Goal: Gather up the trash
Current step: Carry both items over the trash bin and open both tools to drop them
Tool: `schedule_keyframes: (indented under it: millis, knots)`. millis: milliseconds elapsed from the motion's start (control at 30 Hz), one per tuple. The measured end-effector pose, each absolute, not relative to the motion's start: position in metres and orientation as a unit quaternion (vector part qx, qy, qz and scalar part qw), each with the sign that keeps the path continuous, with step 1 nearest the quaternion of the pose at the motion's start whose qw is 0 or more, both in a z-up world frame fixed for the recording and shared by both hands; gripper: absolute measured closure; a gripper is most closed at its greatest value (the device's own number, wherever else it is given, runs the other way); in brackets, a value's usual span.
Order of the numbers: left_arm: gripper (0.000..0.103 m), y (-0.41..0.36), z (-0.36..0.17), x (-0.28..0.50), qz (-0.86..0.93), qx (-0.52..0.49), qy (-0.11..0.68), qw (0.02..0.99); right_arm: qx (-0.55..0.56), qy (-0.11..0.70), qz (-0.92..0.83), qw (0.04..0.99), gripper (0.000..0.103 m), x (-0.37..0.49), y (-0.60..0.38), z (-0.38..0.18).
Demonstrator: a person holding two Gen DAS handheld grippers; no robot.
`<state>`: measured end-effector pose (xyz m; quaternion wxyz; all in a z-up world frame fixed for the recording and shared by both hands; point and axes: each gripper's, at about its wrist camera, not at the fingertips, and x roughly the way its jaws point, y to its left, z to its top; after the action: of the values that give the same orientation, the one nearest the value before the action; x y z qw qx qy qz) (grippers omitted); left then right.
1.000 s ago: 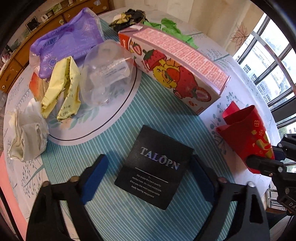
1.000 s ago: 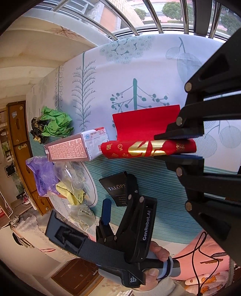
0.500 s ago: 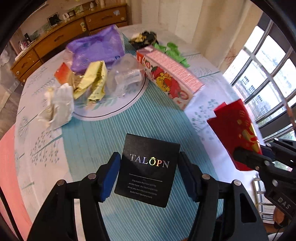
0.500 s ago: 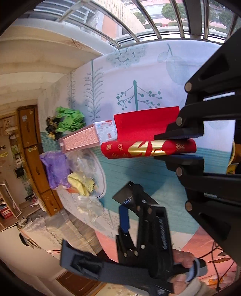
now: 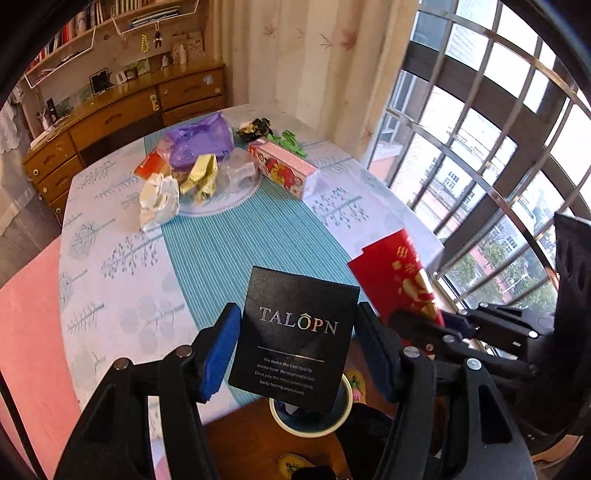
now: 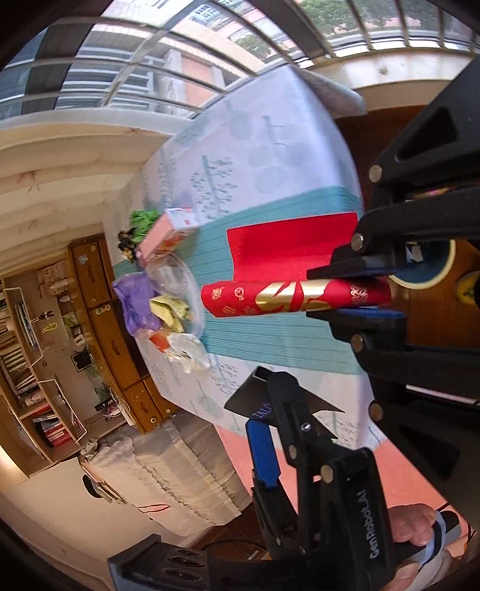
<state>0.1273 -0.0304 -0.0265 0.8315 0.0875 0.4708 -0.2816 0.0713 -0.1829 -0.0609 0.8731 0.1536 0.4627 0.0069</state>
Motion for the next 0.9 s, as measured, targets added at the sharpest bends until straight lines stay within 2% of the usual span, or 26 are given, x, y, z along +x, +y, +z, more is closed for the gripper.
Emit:
schedule_keyframes:
  millis: [133, 333, 567, 900]
  knots:
    - [0.042, -0.017, -0.039, 0.098, -0.293, 0.087, 0.484, 0.82, 0.176, 0.494, -0.004, 0.851, 0.09, 0.04, -0.169, -0.084]
    - [0.042, -0.011, -0.086, 0.065, -0.299, 0.079, 0.521, 0.796, 0.235, 0.538, -0.033, 0.809, 0.09, -0.001, -0.178, -0.136]
    - [0.042, -0.027, -0.188, 0.049, -0.288, 0.044, 0.577, 0.762, 0.271, 0.576, -0.049, 0.77, 0.09, -0.032, -0.19, -0.229]
    - [0.041, -0.057, -0.346, 0.052, -0.243, 0.07, 0.602, 0.757, 0.3, 0.602, -0.051, 0.738, 0.088, -0.026, -0.22, -0.383]
